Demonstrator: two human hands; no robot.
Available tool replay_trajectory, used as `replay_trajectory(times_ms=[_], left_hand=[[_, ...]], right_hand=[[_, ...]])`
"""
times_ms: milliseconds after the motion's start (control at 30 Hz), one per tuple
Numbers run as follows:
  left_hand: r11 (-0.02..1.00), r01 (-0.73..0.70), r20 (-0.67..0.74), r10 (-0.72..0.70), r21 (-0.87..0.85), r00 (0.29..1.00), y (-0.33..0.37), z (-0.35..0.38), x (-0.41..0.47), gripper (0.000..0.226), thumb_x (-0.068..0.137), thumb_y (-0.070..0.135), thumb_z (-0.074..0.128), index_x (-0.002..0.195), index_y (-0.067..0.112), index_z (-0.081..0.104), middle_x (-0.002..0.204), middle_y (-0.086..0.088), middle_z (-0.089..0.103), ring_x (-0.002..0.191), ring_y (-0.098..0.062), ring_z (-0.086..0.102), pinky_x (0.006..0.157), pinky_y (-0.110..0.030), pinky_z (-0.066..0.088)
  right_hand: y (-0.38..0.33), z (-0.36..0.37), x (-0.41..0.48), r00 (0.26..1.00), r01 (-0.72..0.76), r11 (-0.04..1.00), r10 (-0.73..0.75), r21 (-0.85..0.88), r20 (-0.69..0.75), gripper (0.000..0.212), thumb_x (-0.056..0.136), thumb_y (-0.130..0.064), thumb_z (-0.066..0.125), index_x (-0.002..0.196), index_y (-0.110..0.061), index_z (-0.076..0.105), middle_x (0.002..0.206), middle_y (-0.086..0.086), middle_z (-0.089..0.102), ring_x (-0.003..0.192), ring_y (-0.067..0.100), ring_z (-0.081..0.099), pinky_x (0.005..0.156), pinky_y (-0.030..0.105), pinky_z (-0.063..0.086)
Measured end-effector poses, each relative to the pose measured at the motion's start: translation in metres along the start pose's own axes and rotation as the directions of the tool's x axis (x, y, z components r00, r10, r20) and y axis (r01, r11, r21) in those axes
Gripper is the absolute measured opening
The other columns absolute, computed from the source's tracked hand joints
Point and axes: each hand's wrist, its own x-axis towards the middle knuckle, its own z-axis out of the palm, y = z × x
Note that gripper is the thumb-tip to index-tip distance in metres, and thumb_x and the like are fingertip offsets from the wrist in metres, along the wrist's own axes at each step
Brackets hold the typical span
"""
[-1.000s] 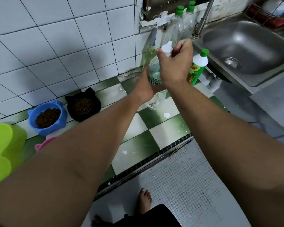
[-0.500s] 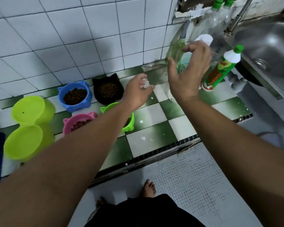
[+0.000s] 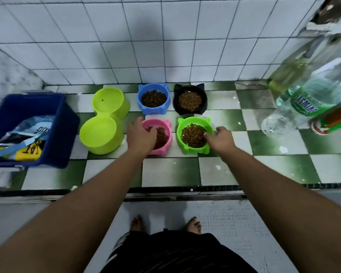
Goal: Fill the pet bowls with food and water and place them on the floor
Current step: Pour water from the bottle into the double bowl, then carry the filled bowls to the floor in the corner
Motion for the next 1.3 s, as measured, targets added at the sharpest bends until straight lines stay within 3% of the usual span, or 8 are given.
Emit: replay_trajectory(times_ms=[100, 233, 367, 500, 667, 867, 1067, 1300], left_hand=[[0.991, 0.121, -0.011, -0.120, 0.054, 0.993, -0.017, -0.002, -0.002, 0.060, 0.089, 0.031, 0.066, 0.140, 0.004, 0.050, 0.139, -0.023, 0.052, 0.131, -0.039, 0.049, 0.106, -0.045, 0.042], [0.962, 0.270, 0.077, -0.266, -0.051, 0.961, -0.031, 0.001, -0.003, 0.065, 0.079, 0.039, 0.063, 0.131, 0.003, 0.057, 0.130, -0.023, 0.059, 0.121, -0.041, 0.058, 0.101, -0.050, 0.051], [0.945, 0.278, 0.101, -0.264, -0.174, 0.959, -0.046, 0.010, 0.000, 0.059, 0.065, 0.041, 0.056, 0.116, 0.014, 0.068, 0.111, -0.012, 0.070, 0.103, -0.034, 0.067, 0.093, -0.048, 0.057], [0.922, 0.271, 0.105, -0.251, -0.278, 0.962, -0.041, 0.006, -0.009, 0.040, 0.085, 0.025, 0.065, 0.123, 0.015, 0.059, 0.115, -0.008, 0.068, 0.102, -0.029, 0.067, 0.092, -0.047, 0.058], [0.909, 0.239, 0.046, -0.237, -0.341, 0.970, -0.043, 0.006, -0.009, 0.022, 0.095, 0.021, 0.065, 0.111, 0.024, 0.050, 0.108, -0.010, 0.068, 0.094, -0.029, 0.069, 0.085, -0.047, 0.060], [0.872, 0.286, 0.088, -0.274, -0.397, 0.958, -0.049, 0.009, -0.010, 0.039, 0.097, 0.009, 0.063, 0.133, 0.022, 0.058, 0.098, -0.010, 0.070, 0.085, -0.031, 0.074, 0.076, -0.052, 0.064], [0.838, 0.303, 0.046, -0.318, -0.453, 0.947, -0.063, 0.000, -0.025, 0.038, 0.093, 0.006, 0.063, 0.123, 0.029, 0.065, 0.101, -0.007, 0.073, 0.088, -0.027, 0.075, 0.080, -0.050, 0.064], [0.858, 0.237, -0.025, -0.279, -0.455, 0.960, -0.108, -0.039, -0.065, 0.041, 0.094, 0.011, 0.063, 0.132, 0.026, 0.066, 0.096, -0.005, 0.072, 0.084, -0.024, 0.074, 0.076, -0.047, 0.064]], right_hand=[[-0.003, 0.009, 0.002, 0.999, -0.037, 0.999, 0.037, 0.006, 0.007, 0.067, 0.071, -0.051, 0.069, 0.122, -0.007, 0.063, 0.122, 0.020, 0.063, 0.108, 0.038, 0.064, 0.096, 0.046, 0.054], [-0.005, 0.012, 0.000, 0.998, -0.070, 0.996, 0.070, 0.051, -0.003, 0.069, 0.064, -0.047, 0.067, 0.121, -0.008, 0.062, 0.121, 0.018, 0.063, 0.105, 0.038, 0.065, 0.093, 0.047, 0.056], [-0.007, 0.012, -0.008, 0.997, -0.075, 0.994, 0.076, 0.081, -0.012, 0.052, 0.081, -0.025, 0.073, 0.128, -0.009, 0.056, 0.122, 0.017, 0.064, 0.110, 0.038, 0.063, 0.096, 0.047, 0.054], [-0.007, 0.015, -0.011, 0.998, -0.062, 0.993, 0.064, 0.097, -0.021, 0.050, 0.087, -0.018, 0.067, 0.133, -0.010, 0.048, 0.121, 0.014, 0.063, 0.110, 0.035, 0.061, 0.096, 0.042, 0.052], [-0.003, 0.012, -0.014, 0.998, -0.053, 0.988, 0.057, 0.147, -0.019, 0.042, 0.089, -0.010, 0.061, 0.128, -0.014, 0.047, 0.107, 0.010, 0.059, 0.099, 0.031, 0.060, 0.087, 0.041, 0.055], [0.005, 0.007, -0.012, 0.999, -0.043, 0.976, 0.040, 0.213, 0.021, 0.042, 0.080, -0.003, 0.055, 0.113, -0.029, 0.055, 0.099, 0.011, 0.069, 0.089, 0.033, 0.068, 0.074, 0.050, 0.061], [0.014, 0.009, -0.010, 0.999, -0.004, 0.960, -0.008, 0.279, 0.043, 0.045, 0.067, -0.008, 0.056, 0.091, -0.046, 0.058, 0.094, 0.006, 0.071, 0.085, 0.033, 0.071, 0.068, 0.056, 0.061], [0.004, 0.028, -0.043, 0.993, 0.093, 0.954, -0.110, 0.284, 0.042, 0.048, 0.064, -0.011, 0.055, 0.089, -0.052, 0.059, 0.102, 0.007, 0.071, 0.087, 0.035, 0.072, 0.072, 0.056, 0.061]])
